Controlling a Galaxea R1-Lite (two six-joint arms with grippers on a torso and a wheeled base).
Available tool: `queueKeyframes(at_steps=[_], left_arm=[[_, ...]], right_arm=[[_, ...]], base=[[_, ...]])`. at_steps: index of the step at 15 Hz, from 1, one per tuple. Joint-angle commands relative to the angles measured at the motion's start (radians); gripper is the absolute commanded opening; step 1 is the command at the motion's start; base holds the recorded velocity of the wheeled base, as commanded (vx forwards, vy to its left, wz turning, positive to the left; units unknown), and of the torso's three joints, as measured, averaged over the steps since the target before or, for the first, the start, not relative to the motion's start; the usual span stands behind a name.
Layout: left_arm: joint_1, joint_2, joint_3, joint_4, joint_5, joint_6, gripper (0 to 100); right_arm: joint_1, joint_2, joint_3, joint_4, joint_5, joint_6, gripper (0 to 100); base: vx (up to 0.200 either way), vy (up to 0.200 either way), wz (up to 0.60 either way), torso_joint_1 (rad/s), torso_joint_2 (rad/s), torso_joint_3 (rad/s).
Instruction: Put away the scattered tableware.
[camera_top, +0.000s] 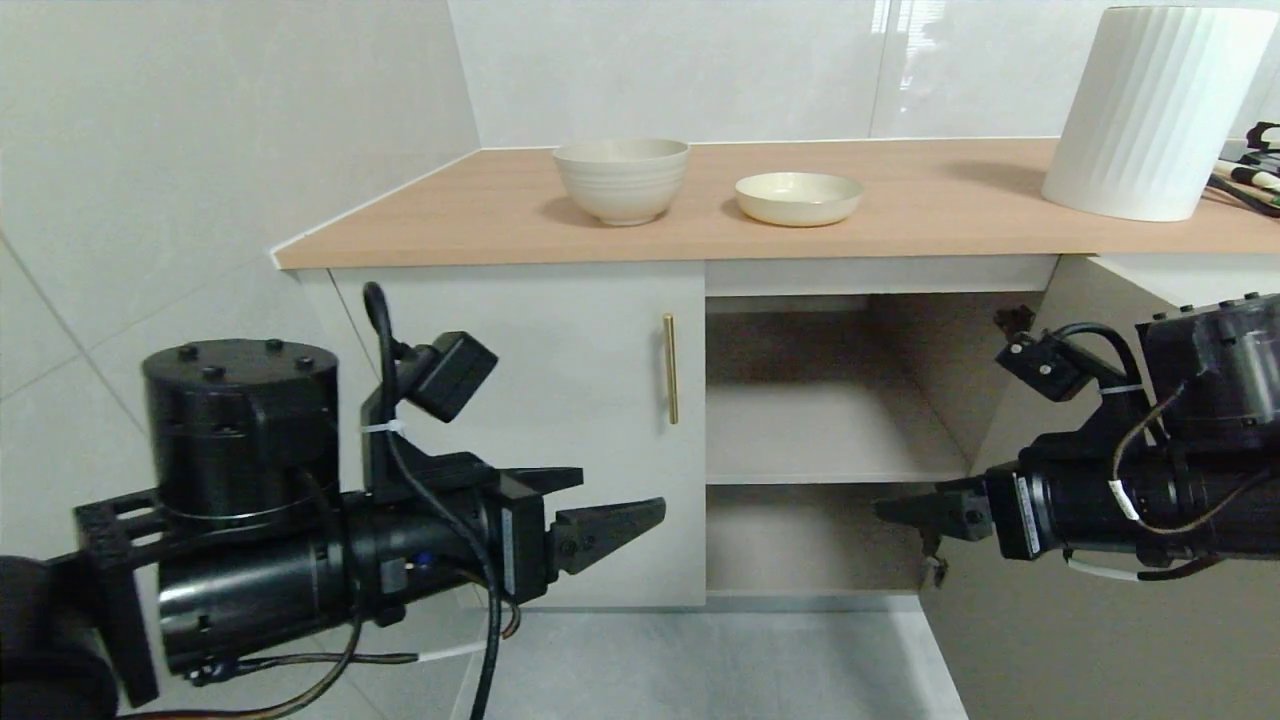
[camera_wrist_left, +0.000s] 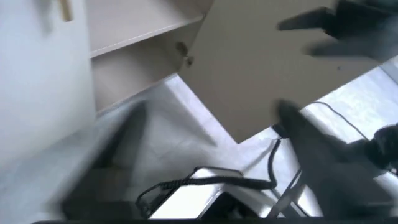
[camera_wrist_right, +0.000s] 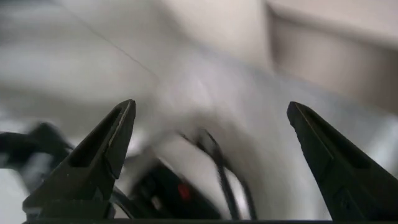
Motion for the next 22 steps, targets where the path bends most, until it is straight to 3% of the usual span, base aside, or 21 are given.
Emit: queueKeyframes(at_steps=[1,4,7,10,13,22], left_arm=[[0.056,-0.148,0.083,-0.001,-0.006,0.025,100],[0.123,-0.198,0.026,0.055,-0.002,0.024,100],[0.135,-0.274,-0.020,0.226,-0.007,0.025,100],[0.137,-0.284,-0.020,0.227,-0.007,0.032,100],[0.145,-0.292,-0.024,0.232,-0.009,0.038,100],[0.157,-0.281,-0.023,0.230,-0.010,0.038,100]], right_arm=[[-0.038,0.014,-0.078,0.062,-0.091,-0.015,100],[-0.040,-0.079,-0.011,0.056,-0.145,0.022,100],[-0.020,-0.148,0.003,0.054,-0.146,0.019,100],[0.009,-0.164,0.003,0.065,-0.149,0.019,100],[0.045,-0.194,-0.012,0.122,-0.156,0.020,100],[0.046,-0.191,-0.003,0.115,-0.174,0.016,100]], base=[[0.000,0.000,0.00,0.000,0.00,0.000],[0.000,0.000,0.00,0.000,0.00,0.000],[0.000,0.000,0.00,0.000,0.00,0.000],[0.000,0.000,0.00,0.000,0.00,0.000],[0.200,0.000,0.00,-0.001,0.00,0.005],[0.178,0.000,0.00,0.002,0.00,0.002]])
